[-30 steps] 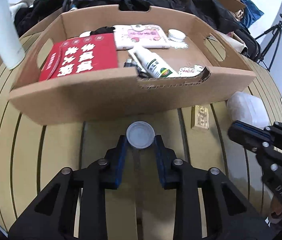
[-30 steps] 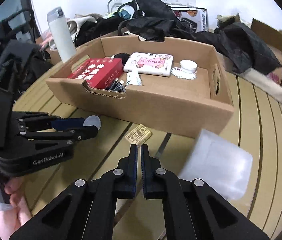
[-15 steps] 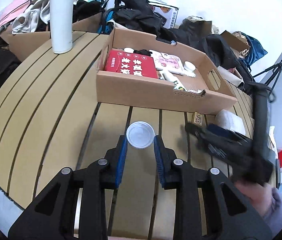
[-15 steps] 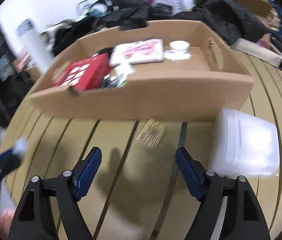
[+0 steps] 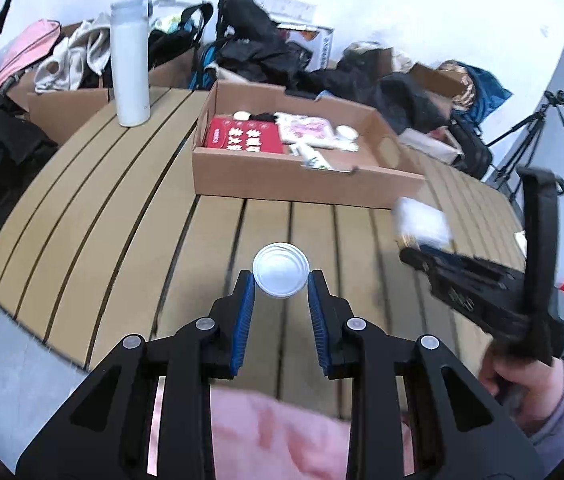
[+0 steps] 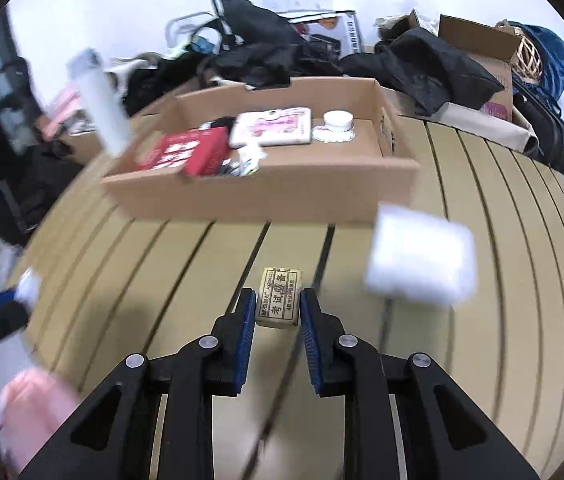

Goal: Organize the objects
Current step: 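Grasp the white round cap with the left gripper while the right gripper grasps the small tan packet, then carry the white cap and tan packet into the cardboard box and open both grippers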

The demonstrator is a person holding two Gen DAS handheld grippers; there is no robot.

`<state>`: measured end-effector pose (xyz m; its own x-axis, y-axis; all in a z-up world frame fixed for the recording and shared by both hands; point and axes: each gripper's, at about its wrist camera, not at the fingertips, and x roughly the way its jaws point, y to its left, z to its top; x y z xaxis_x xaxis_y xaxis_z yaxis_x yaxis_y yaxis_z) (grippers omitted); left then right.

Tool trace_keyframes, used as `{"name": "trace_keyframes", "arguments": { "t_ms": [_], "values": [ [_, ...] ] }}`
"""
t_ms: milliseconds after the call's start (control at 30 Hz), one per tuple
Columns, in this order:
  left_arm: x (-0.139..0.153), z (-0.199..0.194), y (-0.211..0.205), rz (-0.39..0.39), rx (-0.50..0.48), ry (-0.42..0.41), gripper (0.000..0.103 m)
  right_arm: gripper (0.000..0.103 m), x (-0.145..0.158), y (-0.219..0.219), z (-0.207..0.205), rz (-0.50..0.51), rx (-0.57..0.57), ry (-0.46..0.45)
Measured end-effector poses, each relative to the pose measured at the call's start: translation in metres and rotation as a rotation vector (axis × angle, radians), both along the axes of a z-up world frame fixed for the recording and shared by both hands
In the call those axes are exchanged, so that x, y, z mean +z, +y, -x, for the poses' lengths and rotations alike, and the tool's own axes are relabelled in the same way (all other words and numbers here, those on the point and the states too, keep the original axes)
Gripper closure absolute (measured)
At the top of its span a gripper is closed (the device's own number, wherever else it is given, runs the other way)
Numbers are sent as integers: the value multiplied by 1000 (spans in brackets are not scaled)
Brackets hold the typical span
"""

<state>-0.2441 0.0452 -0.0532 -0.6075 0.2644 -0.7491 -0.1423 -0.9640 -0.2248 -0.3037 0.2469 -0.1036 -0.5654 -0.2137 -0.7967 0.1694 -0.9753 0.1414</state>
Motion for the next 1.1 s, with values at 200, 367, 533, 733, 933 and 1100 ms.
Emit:
{"name": "trace_keyframes", "arguments": {
  "t_ms": [200, 367, 533, 733, 933, 1100],
  "values": [
    [34, -63, 36, -35, -141, 66, 79, 78, 46, 37, -105, 61, 6, 46],
    [41, -72, 58, -13, -182, 84, 79, 78, 61, 53, -140, 93, -26, 92],
    [50, -70, 63, -22, -204, 95, 79, 78, 70, 65, -146, 99, -46, 129],
    [100, -7, 61, -70, -250, 122, 79, 78, 135, 79, -118, 64, -4, 259],
    [116, 105, 84, -69, -254, 77, 79, 78, 193, 72, -22, 67, 107, 304],
    [41, 216, 103, -29, -217, -132, 79, 78, 149, 53, 102, 42, 99, 144]
  ]
}}
